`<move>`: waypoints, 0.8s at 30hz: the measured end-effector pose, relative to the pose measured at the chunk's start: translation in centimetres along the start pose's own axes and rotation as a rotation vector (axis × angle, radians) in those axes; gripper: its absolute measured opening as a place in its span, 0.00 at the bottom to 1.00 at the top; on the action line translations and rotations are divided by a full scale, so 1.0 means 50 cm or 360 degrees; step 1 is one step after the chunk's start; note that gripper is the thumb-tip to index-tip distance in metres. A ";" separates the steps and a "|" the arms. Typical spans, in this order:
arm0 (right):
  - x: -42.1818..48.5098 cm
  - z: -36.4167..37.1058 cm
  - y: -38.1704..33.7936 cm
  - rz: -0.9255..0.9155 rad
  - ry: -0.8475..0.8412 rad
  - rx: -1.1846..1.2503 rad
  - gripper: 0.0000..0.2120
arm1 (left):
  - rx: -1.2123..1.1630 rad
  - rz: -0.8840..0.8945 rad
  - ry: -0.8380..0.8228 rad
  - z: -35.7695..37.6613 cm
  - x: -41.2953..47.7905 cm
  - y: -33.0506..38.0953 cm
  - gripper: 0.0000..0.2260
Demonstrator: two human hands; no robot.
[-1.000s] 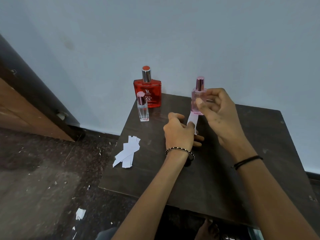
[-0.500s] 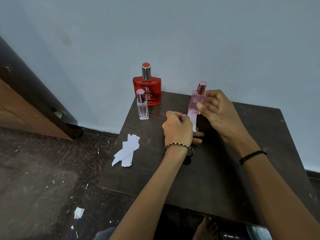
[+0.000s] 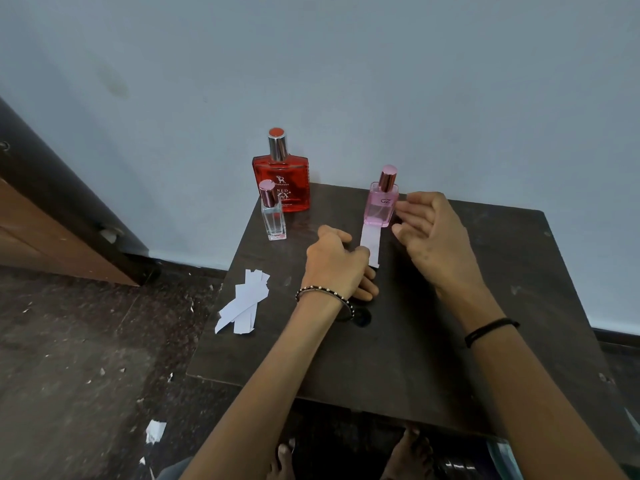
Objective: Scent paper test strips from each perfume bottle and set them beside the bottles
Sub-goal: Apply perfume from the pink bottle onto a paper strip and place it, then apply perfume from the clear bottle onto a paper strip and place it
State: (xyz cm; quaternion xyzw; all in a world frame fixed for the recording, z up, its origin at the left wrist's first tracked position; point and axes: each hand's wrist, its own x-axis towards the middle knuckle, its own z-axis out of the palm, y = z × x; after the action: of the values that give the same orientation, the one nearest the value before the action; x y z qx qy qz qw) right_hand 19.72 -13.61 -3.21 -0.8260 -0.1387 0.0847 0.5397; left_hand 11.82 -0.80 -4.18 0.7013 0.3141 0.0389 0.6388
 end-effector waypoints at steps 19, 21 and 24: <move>-0.158 0.084 -0.042 -0.0215 0.0134 -0.0200 0.15 | 0.0350 0.0253 -0.0014 -0.092 -0.033 0.007 0.04; -0.170 0.104 -0.057 -0.0255 0.0015 -0.0177 0.15 | 0.0438 0.0386 0.0012 -0.126 -0.037 0.012 0.04; -0.185 0.132 -0.073 -0.0325 -0.0091 -0.0134 0.13 | 0.0508 0.0482 0.0068 -0.182 -0.043 0.013 0.05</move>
State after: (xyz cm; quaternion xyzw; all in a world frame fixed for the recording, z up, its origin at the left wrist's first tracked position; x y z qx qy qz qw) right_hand 8.55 -9.47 -2.61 -0.8268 -0.2410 0.0469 0.5061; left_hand 6.20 6.09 -1.20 0.8317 0.2208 0.0992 0.4996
